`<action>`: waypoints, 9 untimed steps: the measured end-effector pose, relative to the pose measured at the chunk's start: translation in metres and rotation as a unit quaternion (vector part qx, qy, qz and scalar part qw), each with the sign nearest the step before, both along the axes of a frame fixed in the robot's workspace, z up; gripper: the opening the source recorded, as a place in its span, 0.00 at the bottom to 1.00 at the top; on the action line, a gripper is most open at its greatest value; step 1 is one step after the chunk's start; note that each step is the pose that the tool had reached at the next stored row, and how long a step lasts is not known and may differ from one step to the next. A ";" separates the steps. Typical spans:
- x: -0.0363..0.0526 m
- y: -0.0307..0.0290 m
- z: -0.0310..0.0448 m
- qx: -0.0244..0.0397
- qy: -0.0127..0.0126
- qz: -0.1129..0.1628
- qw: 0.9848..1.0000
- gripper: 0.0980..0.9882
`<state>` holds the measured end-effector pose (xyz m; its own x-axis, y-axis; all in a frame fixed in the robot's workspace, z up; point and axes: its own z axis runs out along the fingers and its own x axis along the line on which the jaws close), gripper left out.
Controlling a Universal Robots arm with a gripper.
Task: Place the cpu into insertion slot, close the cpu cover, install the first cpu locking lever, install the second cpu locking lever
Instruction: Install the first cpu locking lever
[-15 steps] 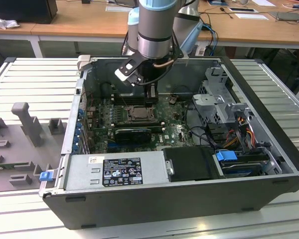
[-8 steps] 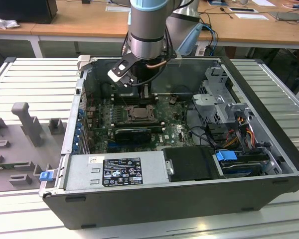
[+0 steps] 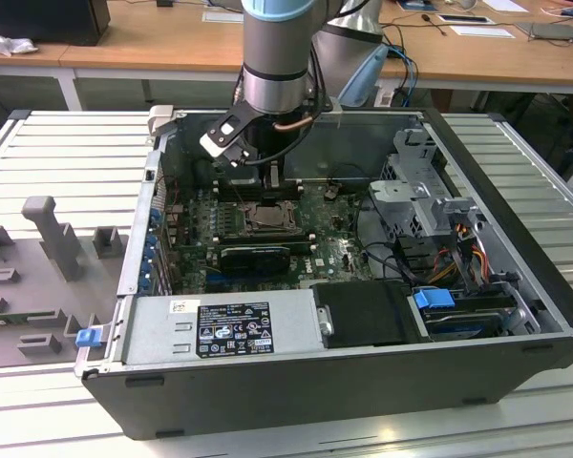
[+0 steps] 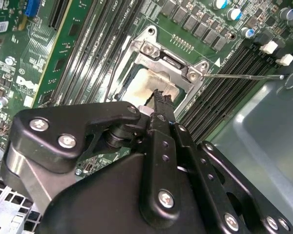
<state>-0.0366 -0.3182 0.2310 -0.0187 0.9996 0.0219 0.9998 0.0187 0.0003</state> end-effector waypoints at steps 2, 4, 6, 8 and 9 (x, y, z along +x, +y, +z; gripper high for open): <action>-0.0001 0.0000 0.0025 0.000 0.000 0.000 1.000 0.01; -0.0001 0.0000 0.0053 0.000 0.000 0.000 1.000 0.01; -0.0001 0.0000 0.0093 0.000 0.000 0.000 1.000 0.01; -0.0001 0.0000 0.0163 0.000 0.000 0.000 1.000 0.01; -0.0001 0.0000 0.0202 0.000 0.000 0.000 1.000 0.01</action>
